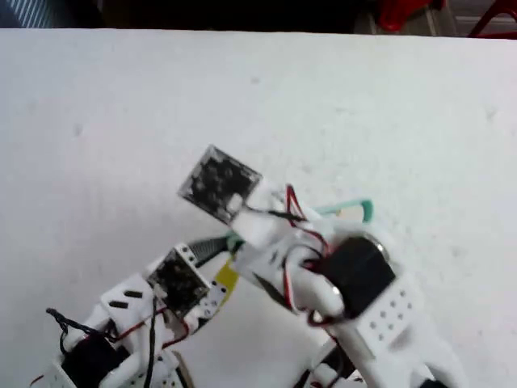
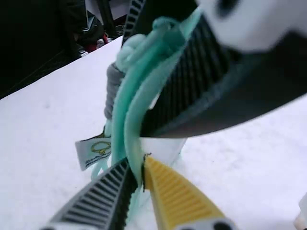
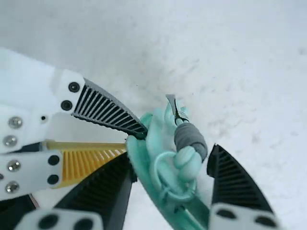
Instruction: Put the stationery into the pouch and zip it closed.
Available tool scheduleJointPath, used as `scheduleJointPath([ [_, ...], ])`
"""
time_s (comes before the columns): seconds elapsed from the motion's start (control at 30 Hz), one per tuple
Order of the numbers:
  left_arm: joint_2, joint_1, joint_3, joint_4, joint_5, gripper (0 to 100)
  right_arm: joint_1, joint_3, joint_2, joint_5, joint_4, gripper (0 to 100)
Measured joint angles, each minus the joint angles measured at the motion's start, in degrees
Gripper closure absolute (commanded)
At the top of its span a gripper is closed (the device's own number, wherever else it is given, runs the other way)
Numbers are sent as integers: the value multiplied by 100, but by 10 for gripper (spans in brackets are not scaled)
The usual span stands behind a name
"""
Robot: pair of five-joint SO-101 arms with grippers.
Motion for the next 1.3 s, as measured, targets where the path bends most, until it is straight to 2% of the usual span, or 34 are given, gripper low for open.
scheduleJointPath([
  [0.23,26,-510,53,-167,0,978,0,-1292,167,-642,0,786],
  [0.5,62,-1380,62,-264,26,978,-35,-2919,1002,-756,0,786],
  [0.6,62,-1319,62,-264,0,979,-9,-3719,1486,-914,0,786],
  [0.8,0,-396,53,-97,-519,979,-18,-5055,2910,-1248,0,789],
  [0.97,0,-237,44,9,-563,979,-9,-4712,3095,-1248,0,789],
  [1.17,0,-211,44,9,-563,979,-18,-2778,1846,-1248,0,788],
  [1.3,0,-211,44,9,-563,979,123,-1802,1591,-1248,0,789],
])
